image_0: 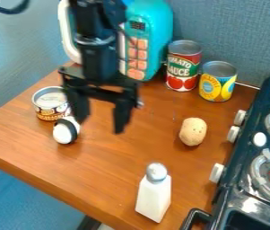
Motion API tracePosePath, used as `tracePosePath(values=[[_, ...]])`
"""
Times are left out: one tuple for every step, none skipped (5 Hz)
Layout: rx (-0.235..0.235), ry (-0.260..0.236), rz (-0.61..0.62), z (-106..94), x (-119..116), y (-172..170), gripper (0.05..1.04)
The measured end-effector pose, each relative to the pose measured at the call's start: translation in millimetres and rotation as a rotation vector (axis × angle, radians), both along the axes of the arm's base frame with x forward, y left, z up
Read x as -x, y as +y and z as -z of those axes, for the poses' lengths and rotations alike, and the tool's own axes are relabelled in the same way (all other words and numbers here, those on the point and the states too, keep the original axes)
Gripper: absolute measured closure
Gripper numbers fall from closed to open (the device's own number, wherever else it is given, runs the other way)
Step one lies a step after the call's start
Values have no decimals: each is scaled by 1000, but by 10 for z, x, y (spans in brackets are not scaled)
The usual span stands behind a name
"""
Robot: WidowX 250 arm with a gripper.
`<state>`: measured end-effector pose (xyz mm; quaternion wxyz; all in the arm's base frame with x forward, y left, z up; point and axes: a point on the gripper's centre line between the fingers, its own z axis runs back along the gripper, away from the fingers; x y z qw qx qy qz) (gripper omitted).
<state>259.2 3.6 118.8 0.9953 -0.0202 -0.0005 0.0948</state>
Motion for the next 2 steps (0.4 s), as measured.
tracePosePath(values=[[-42, 9, -36, 1, 42, 363, 82], [-70, -3, -67, 8, 77, 655, 82]])
